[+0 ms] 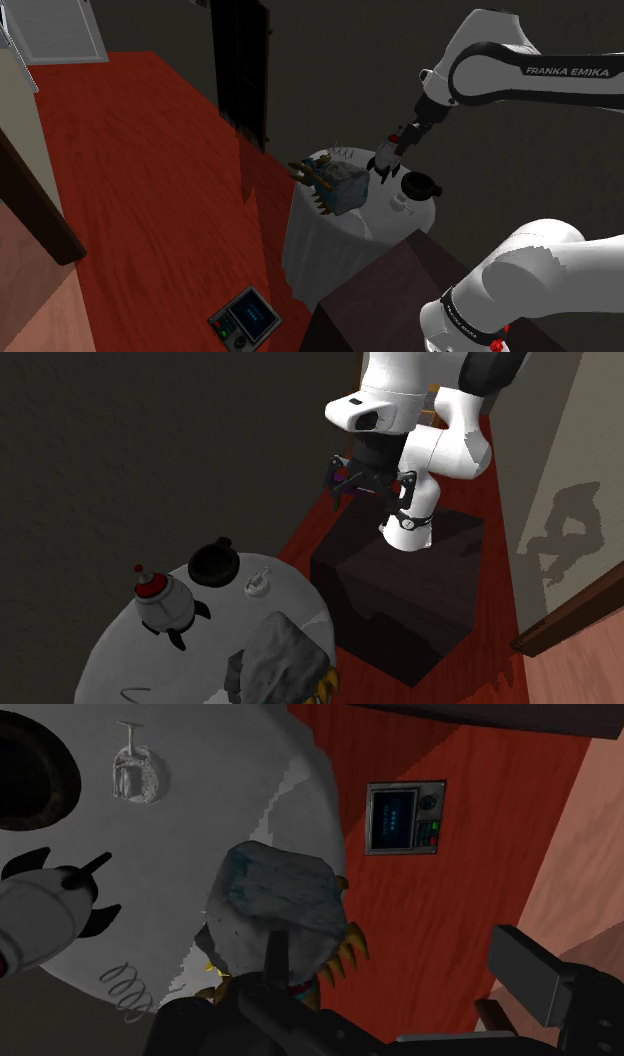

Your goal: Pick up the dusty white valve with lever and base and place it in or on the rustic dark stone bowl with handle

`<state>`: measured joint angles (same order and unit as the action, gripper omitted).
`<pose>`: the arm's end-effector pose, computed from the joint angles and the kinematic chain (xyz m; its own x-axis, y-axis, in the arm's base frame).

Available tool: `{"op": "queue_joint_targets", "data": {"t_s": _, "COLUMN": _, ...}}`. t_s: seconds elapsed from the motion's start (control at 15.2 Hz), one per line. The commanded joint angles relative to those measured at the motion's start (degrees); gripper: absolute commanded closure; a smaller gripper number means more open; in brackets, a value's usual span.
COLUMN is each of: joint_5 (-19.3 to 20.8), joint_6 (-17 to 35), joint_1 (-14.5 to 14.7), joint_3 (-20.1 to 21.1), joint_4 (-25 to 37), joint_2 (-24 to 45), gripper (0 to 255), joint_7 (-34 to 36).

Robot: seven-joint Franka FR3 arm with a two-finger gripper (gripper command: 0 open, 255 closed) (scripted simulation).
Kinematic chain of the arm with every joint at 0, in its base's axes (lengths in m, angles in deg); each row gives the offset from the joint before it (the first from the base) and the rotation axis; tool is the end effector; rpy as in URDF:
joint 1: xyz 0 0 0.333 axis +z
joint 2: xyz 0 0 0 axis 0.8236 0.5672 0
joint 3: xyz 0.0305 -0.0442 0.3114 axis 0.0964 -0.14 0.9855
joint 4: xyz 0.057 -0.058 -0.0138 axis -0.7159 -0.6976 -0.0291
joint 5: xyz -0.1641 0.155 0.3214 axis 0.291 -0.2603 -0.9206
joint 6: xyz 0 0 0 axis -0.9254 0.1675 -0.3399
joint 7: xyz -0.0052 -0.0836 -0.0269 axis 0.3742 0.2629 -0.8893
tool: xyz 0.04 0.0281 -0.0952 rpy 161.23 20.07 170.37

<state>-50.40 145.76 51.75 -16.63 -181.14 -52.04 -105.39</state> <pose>0.3371 -0.0712 0.4992 0.9776 0.1594 0.1373 0.1527 -0.9865 0.0585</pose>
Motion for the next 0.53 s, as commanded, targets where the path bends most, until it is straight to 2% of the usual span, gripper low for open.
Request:
{"op": "queue_joint_targets", "data": {"t_s": 0.0, "joint_5": 1.27, "joint_6": 3.77, "joint_1": -1.0, "joint_3": -2.01, "joint_4": -2.63, "joint_2": 1.06, "gripper": 0, "joint_7": -1.95}}
{"op": "queue_joint_targets", "data": {"t_s": 0.46, "joint_5": 4.82, "joint_6": 16.88, "joint_1": -3.85, "joint_3": -9.0, "joint_4": -7.32, "joint_2": 9.33, "gripper": 0, "joint_7": -8.38}}
